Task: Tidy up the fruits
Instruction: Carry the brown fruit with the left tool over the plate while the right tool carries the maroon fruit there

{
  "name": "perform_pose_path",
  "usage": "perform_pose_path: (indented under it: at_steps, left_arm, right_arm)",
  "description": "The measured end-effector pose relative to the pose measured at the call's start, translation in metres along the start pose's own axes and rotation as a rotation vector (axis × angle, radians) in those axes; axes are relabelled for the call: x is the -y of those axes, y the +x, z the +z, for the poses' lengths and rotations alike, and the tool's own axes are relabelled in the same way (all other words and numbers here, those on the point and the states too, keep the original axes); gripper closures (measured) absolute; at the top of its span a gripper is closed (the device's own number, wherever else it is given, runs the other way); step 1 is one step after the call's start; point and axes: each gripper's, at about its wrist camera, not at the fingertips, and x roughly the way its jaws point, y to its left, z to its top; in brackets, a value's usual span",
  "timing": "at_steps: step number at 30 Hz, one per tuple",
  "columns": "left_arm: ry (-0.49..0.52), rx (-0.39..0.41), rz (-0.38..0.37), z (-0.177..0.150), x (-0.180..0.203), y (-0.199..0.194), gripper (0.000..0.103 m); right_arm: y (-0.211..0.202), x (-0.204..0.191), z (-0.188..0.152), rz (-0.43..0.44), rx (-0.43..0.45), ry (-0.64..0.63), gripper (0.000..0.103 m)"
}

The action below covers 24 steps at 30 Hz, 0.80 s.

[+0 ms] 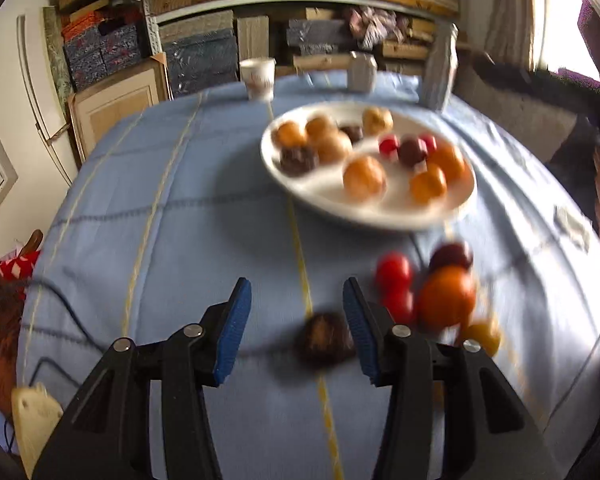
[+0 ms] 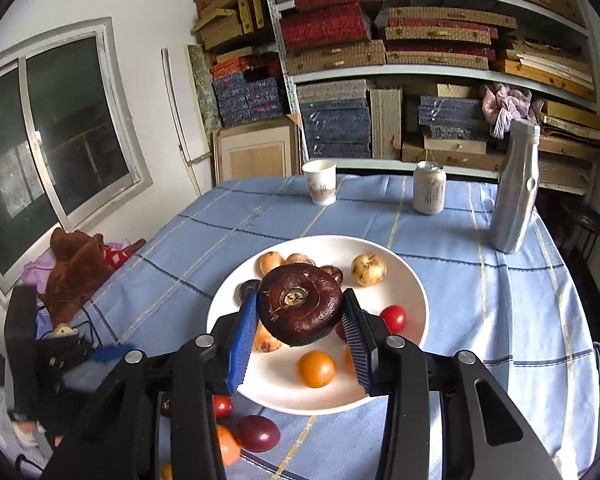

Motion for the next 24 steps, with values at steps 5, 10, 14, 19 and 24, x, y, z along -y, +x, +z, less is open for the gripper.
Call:
perform_pose_path:
  at_steps: [5,10,14,19,24]
  left_arm:
    - [0.051,-0.035,-0.015,-0.017,0.014,0.017,0.056]
    - [0.104,-0.049,-0.022,-0.023,0.026,0.025,0.052]
    - [0.105,-0.065,-0.036,-0.024,0.024,0.029,0.052]
    - [0.052,-0.072,-0.069,-0.024,0.016,0.031,0.056]
    - [0.035,-0.024,-0.036,-0.009,0.012,0.016,0.056]
  right_arm:
    - [-0.007,0.002,-0.002,0.002,0.014,0.014,0.061]
    - [-0.007,0.002,-0.004,0.014,0.013,0.019,0.061]
    - [-0.005,0.004,-0.005,0.019,0.008,0.022,0.061]
    - [-0.005,0.004,-0.007,0.017,0.007,0.024,0.061]
    - [-0.006,0.007,-0.008,0.016,0.013,0.034,0.061]
